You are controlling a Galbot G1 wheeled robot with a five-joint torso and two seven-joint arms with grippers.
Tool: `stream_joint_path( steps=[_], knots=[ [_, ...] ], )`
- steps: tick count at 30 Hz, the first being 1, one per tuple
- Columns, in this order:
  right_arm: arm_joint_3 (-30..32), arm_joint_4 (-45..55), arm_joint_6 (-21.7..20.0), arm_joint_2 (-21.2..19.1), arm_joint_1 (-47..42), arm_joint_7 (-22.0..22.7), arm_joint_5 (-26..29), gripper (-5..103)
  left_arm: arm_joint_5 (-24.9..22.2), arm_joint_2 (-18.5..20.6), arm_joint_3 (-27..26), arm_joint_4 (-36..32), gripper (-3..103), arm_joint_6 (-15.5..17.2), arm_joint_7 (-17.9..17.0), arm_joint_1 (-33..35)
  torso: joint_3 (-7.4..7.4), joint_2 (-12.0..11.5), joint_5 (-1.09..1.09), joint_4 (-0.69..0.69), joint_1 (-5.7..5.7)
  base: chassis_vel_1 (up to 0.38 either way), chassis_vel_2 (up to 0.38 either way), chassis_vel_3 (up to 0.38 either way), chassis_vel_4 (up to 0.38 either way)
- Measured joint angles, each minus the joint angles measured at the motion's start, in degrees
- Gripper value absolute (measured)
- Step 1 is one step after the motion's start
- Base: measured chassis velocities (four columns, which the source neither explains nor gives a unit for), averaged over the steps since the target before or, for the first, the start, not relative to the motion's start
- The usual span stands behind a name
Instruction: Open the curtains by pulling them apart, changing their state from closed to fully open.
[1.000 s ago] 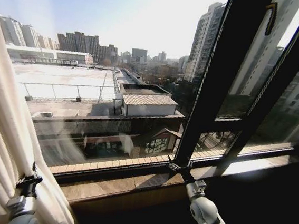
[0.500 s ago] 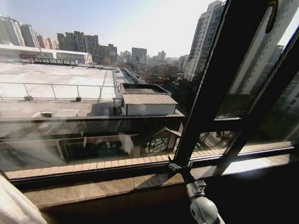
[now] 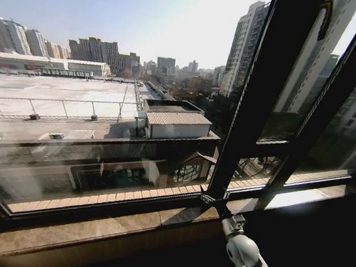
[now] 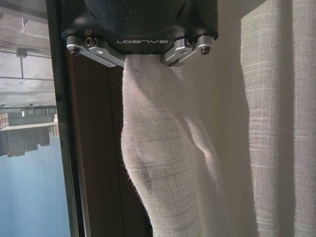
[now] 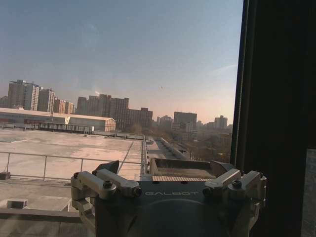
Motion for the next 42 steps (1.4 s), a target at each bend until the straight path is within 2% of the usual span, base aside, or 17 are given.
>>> stream_joint_path(
  steps=[3,4,8,9,12,14,16,18,19,21,24,27,28,30,36,39,42],
  knots=[
    [0.0,0.0,0.0,0.0,0.0,0.0,0.0,100,0.6,-3.7,-0.2,-8.1,-2,3.1,-1.7,2.7,0.0,0.0,0.01,-0.01,0.0,0.0,0.0,0.0,0.0],
    [0.0,0.0,0.0,0.0,0.0,0.0,0.0,100,0.6,-3.7,-0.2,-8.1,-2,3.1,-1.7,2.7,0.0,0.0,0.01,-0.01,0.0,0.0,0.0,0.0,0.0],
    [0.0,0.0,0.0,0.0,0.0,0.0,0.0,100,2.5,-8.8,0.5,-17.1,12,5.3,-3.5,5.6,0.0,0.0,0.0,-0.02,0.0,0.0,0.0,0.0,0.0],
    [0.0,0.0,0.0,0.0,0.0,0.0,0.0,100,3.1,-10.1,0.6,-19.1,12,5.5,-3.7,6.2,0.0,0.0,0.01,-0.02,0.0,0.0,0.0,0.0,0.0],
    [0.0,0.0,0.0,0.0,0.0,0.0,0.0,100,5.0,-15.0,2.1,-26.1,28,5.8,-4.3,9.5,0.0,0.0,-0.02,-0.01,0.0,0.0,0.0,0.0,0.0],
    [0.0,0.0,0.0,0.0,0.0,0.0,0.0,100,5.4,-16.4,2.9,-28.4,34,5.6,-4.0,10.8,0.0,0.0,0.01,-0.01,0.0,0.0,0.0,0.0,0.0],
    [0.0,0.0,0.0,0.0,0.0,0.0,0.0,100,6.9,-18.4,4.4,-31.3,39,4.4,-3.1,13.1,0.0,0.0,0.03,-0.01,-0.01,0.0,0.0,0.0,0.0],
    [0.0,0.0,0.0,0.0,0.0,0.0,0.0,100,10.3,-20.1,5.8,-33.2,50,2.4,-2.7,15.2,0.0,0.0,0.01,-0.02,-0.01,0.0,0.0,0.0,0.0],
    [0.0,0.0,0.0,0.0,0.0,0.0,0.0,100,10.3,-20.1,5.8,-33.2,50,2.4,-2.7,15.2,0.0,0.0,0.01,-0.02,-0.01,0.0,0.0,0.0,0.0],
    [0.0,0.0,0.0,0.0,0.0,0.0,0.0,100,14.9,-21.9,6.5,-34.8,61,0.5,-2.8,17.0,0.0,0.0,0.02,-0.01,0.0,0.0,0.0,0.0,0.0],
    [0.0,0.0,0.0,0.0,0.0,0.0,0.0,100,17.7,-23.6,7.0,-37.1,67,-0.6,-3.5,19.0,0.0,0.0,0.03,-0.02,0.0,0.0,0.0,0.0,0.0],
    [0.0,0.0,0.0,0.0,0.0,0.0,0.0,100,19.9,-26.1,8.1,-39.6,84,-1.8,-5.7,21.8,-0.01,0.0,0.01,-0.01,-0.01,0.0,0.0,0.0,0.0],
    [0.0,0.0,0.0,0.0,0.0,0.0,0.0,100,19.9,-26.1,8.1,-39.6,84,-1.8,-5.7,21.8,-0.01,0.0,0.01,-0.01,-0.01,0.0,0.0,0.0,0.0],
    [0.0,0.0,0.0,0.0,0.0,0.0,0.0,100,23.4,-28.4,8.6,-40.1,94,-3.4,-8.7,23.3,0.0,0.0,0.01,-0.01,-0.01,0.0,0.0,0.0,0.0],
    [0.0,0.0,0.0,0.0,0.0,0.0,0.0,100,29.1,-32.1,9.4,-39.0,100,-6.7,-17.2,24.1,-0.01,0.0,-0.01,-0.01,-0.01,0.0,0.0,0.0,0.0],
    [0.0,0.0,0.0,0.0,0.0,0.0,0.0,100,30.7,-32.6,9.3,-38.7,100,-8.5,-18.2,24.1,-0.01,0.0,-0.01,-0.01,-0.01,0.0,0.0,0.0,0.0],
    [0.0,0.0,0.0,0.0,0.0,0.0,0.0,100,30.2,-32.0,9.1,-39.9,100,-12.3,-14.9,25.3,0.0,0.0,0.0,-0.01,0.0,0.0,0.0,0.0,0.0]
  ],
)
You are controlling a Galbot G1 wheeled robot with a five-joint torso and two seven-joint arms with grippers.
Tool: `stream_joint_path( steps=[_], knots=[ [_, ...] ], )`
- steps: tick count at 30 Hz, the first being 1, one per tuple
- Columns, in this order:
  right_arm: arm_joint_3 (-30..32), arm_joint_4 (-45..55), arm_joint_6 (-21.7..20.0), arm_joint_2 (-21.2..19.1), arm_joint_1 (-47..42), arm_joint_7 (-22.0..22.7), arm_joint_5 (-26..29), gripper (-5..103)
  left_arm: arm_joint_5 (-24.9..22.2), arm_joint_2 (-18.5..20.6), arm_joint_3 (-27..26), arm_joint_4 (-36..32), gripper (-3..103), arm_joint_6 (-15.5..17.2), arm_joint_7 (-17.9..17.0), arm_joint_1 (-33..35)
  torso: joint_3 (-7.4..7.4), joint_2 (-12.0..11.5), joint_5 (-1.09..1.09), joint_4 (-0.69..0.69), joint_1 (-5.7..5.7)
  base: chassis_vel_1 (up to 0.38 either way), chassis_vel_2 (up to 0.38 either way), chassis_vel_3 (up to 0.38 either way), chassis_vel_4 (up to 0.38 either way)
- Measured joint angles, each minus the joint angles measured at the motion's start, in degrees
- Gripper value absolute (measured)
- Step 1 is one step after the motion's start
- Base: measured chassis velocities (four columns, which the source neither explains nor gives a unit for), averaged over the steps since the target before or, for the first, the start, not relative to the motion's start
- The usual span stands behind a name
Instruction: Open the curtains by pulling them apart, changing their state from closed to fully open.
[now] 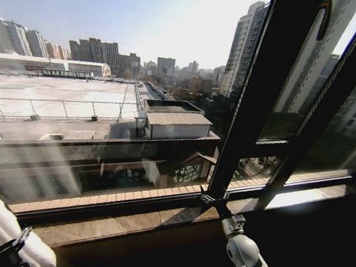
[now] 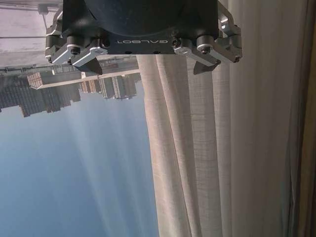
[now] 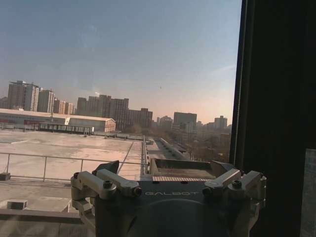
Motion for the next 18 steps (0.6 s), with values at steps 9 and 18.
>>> stream_joint_path(
  steps=[9,18],
  knots=[
    [0.0,0.0,0.0,0.0,0.0,0.0,0.0,100,0.3,3.6,-1.2,0.4,100,-9.5,11.3,1.0,0.0,0.0,0.0,0.0,0.0,0.0,0.0,0.0,0.0],
    [0.0,0.0,0.0,0.0,0.0,0.0,0.0,100,-21.0,7.4,3.3,-0.2,100,-10.4,34.9,2.5,0.0,0.0,-0.01,0.0,0.0,0.0,0.0,0.0,0.0]
  ],
)
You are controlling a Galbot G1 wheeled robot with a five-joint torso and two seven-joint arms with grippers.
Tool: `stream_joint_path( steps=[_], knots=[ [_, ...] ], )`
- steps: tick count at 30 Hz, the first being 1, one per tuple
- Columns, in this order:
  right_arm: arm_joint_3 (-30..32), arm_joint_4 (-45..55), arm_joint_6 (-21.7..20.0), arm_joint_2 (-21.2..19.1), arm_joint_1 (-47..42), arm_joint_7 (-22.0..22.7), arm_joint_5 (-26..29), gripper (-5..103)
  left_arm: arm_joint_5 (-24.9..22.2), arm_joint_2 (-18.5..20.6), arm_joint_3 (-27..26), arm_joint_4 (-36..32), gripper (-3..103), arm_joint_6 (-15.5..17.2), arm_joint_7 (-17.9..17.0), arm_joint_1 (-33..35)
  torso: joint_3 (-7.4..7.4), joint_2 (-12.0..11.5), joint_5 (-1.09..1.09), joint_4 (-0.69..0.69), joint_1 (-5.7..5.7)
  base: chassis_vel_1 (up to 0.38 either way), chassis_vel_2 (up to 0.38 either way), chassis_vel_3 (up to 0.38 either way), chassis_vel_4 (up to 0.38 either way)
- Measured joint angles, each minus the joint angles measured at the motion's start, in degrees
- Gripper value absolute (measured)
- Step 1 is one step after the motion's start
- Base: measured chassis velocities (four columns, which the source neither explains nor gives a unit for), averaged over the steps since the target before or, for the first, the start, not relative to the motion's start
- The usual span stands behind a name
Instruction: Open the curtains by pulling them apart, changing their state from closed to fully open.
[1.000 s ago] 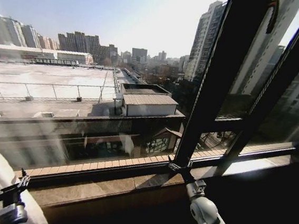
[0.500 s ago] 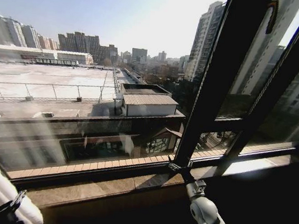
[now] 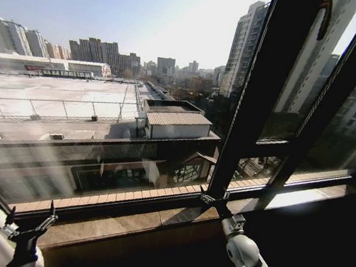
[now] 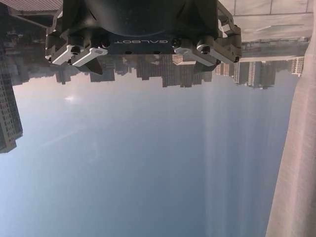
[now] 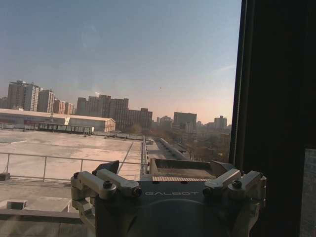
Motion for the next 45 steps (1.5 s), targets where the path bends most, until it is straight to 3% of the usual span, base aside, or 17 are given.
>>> stream_joint_path(
  steps=[4,6,7,9,11,13,15,20,23,27,31,39,45],
  knots=[
    [0.0,0.0,0.0,0.0,0.0,0.0,0.0,100,-5.2,-0.5,1.6,-1.5,100,4.0,4.7,0.0,0.0,0.0,0.01,0.0,0.01,0.0,0.0,0.0,0.0],
    [0.0,0.0,0.0,0.0,0.0,0.0,0.0,100,-6.7,-1.5,1.4,-1.9,100,6.8,9.3,-0.5,0.0,0.0,0.0,0.0,0.0,0.0,0.0,0.0,0.0],
    [0.0,0.0,0.0,0.0,0.0,0.0,0.0,100,-6.7,-1.5,1.4,-1.9,100,6.8,9.3,-0.5,0.0,0.0,0.0,0.0,0.0,0.0,0.0,0.0,0.0],
    [0.0,0.0,0.0,0.0,0.0,0.0,0.0,100,-7.5,-2.9,-0.3,-1.7,100,8.7,15.6,-1.6,0.0,0.0,0.01,0.0,0.0,0.0,0.0,0.0,0.0],
    [0.0,0.0,0.0,0.0,0.0,0.0,0.0,100,-6.8,-4.4,-2.8,-0.9,100,9.7,18.7,-3.2,0.0,0.0,0.01,0.0,0.0,0.0,0.0,0.0,0.0],
    [0.0,0.0,0.0,0.0,0.0,0.0,0.0,100,-6.5,-5.1,-3.8,-0.7,100,10.4,18.8,-3.9,0.0,0.0,0.0,0.0,0.0,0.0,0.0,0.0,0.0],
    [0.0,0.0,0.0,0.0,0.0,0.0,0.0,100,-6.7,-7.3,-6.1,-0.6,100,14.1,14.0,-4.8,0.0,0.0,0.0,0.0,0.01,0.0,0.0,0.0,0.0],
    [0.0,0.0,0.0,0.0,0.0,0.0,0.0,100,-6.8,-8.8,-7.7,-0.6,100,16.5,9.1,-4.4,0.0,0.0,0.0,0.0,0.0,0.0,0.0,0.0,0.0],
    [0.0,0.0,0.0,0.0,0.0,0.0,0.0,100,-5.9,-10.2,-8.1,-2.6,100,19.9,5.8,-3.4,0.0,0.0,0.0,0.01,0.0,0.0,0.0,0.0,0.0],
    [0.0,0.0,0.0,0.0,0.0,0.0,0.0,100,-5.9,-11.3,-6.8,-4.9,100,20.5,3.2,-2.7,0.0,0.0,0.01,0.0,0.0,0.0,0.0,0.0,0.0],
    [0.0,0.0,0.0,0.0,0.0,0.0,0.0,100,-5.3,-11.9,-5.6,-6.0,100,19.1,4.1,-1.9,0.0,0.0,0.01,0.0,0.01,0.0,0.0,0.0,0.0],
    [0.0,0.0,0.0,0.0,0.0,0.0,0.0,100,-3.0,-11.7,-5.5,-4.5,100,13.3,11.1,-1.0,0.0,0.0,0.0,0.0,0.0,0.0,0.0,0.0,0.0],
    [0.0,0.0,0.0,0.0,0.0,0.0,0.0,100,-2.9,-11.3,-5.6,-3.8,100,12.1,11.6,-0.8,0.0,0.0,0.0,0.0,0.0,0.0,0.0,0.0,0.0]
  ],
)
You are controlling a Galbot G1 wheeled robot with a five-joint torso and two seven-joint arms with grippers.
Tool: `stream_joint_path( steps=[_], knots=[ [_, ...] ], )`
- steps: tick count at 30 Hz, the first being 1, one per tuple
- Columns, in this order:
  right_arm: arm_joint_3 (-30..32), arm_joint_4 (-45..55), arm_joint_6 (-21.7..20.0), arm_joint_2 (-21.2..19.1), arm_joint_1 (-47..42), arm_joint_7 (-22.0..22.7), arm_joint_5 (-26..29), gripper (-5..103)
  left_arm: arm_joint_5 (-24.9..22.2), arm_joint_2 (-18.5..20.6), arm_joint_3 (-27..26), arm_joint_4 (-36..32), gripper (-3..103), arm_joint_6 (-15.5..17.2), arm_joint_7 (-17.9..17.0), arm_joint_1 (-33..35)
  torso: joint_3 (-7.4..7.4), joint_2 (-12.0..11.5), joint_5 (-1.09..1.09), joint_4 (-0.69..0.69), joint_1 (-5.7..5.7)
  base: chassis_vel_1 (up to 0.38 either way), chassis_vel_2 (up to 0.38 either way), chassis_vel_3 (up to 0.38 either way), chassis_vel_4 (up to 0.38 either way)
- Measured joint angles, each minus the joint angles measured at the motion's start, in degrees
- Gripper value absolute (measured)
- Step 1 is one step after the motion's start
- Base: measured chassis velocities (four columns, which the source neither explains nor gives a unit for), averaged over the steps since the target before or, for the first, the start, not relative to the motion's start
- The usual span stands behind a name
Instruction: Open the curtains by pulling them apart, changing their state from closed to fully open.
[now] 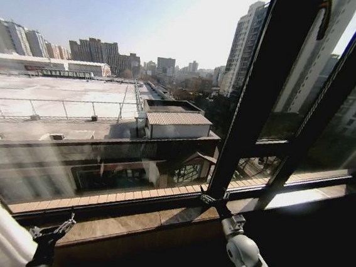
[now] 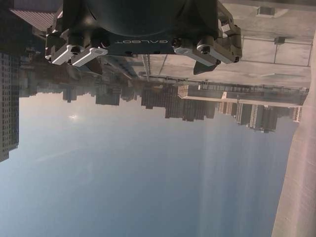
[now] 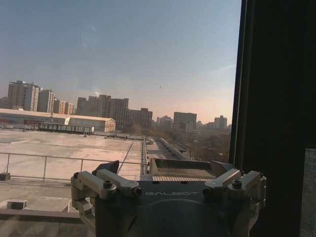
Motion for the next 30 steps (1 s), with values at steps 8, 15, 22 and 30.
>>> stream_joint_path(
  steps=[8,15,22,30],
  knots=[
    [0.0,0.0,0.0,0.0,0.0,0.0,0.0,100,0.7,0.3,0.0,0.1,100,0.0,-0.8,0.1,0.0,0.0,0.0,0.0,0.0,0.0,0.0,0.0,0.0],
    [0.0,0.0,0.0,0.0,0.0,0.0,0.0,100,0.7,0.3,0.0,0.1,100,0.0,-0.9,0.1,0.0,0.0,0.0,0.0,0.0,0.0,0.0,0.0,0.0],
    [0.0,0.0,0.0,0.0,0.0,0.0,0.0,100,0.7,0.3,0.0,0.1,100,0.0,-1.0,0.1,0.0,0.0,0.0,0.0,0.0,0.0,0.0,0.0,0.0],
    [0.0,0.0,0.0,0.0,0.0,0.0,0.0,100,0.7,0.3,0.0,0.1,100,0.1,-1.0,0.1,0.0,0.0,0.0,0.0,0.0,-0.096,-0.101,0.095,0.094]
  ],
)
